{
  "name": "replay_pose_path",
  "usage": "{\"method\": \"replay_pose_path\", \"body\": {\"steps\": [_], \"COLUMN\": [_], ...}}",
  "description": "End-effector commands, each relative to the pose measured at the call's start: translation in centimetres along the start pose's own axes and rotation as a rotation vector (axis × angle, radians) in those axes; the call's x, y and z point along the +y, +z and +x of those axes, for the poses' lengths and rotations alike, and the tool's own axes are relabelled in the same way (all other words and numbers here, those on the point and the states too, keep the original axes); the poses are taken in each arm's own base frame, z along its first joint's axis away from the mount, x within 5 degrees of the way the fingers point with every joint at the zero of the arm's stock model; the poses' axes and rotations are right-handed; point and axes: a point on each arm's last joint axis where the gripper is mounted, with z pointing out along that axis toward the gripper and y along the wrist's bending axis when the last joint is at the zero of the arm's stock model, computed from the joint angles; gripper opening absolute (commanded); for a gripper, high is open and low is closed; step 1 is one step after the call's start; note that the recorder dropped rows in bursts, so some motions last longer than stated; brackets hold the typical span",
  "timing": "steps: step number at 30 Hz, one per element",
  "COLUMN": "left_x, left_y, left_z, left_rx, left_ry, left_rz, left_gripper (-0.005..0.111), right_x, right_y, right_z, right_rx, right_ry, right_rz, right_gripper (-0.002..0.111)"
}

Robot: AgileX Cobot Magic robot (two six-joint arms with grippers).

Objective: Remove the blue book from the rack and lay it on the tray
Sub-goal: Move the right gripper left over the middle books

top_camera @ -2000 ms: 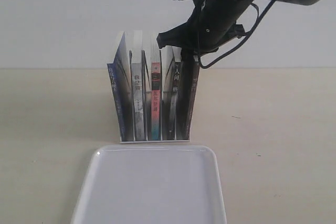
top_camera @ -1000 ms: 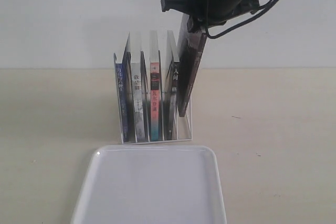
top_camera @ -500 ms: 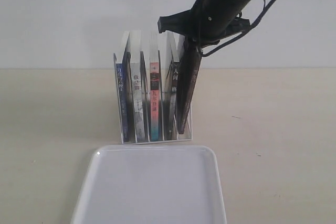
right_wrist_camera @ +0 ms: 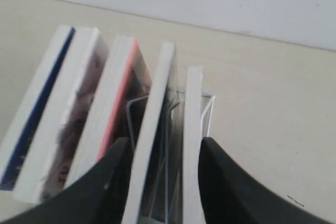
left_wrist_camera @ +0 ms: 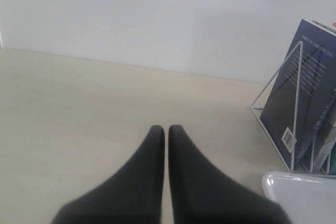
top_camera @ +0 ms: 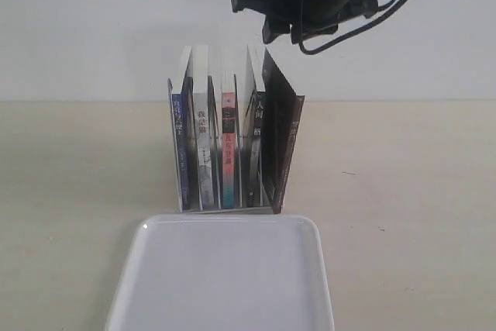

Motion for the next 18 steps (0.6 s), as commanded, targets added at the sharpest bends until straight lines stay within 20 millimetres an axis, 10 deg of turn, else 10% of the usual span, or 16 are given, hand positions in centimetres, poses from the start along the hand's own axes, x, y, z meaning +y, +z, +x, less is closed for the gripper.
{"method": "replay_pose_path", "body": {"steps": [1, 8, 18], "left_x": [0.0, 0.0, 0.0], "left_y": [0.0, 0.0, 0.0], "left_z": [-0.2, -0.2, -0.2], "left_rx": [-0.008, -0.008, -0.008], "left_ry": [-0.020, -0.020, -0.020], "left_rz": [-0.001, -0.001, -0.001], "left_gripper": [0.004, 0.004, 0.004], "right_x": [3.0, 8.1, 7.2], "right_y": [-3.5, -4.3, 1.1], "right_z": [-0.7, -0.3, 1.1], "right_rx": [-0.096, -0.121, -0.008], "right_ry": [-0.094, -0.211, -0.199], "right_rz": [-0.068, -0.112, 0.070], "right_gripper": [0.041, 0.041, 0.041]}}
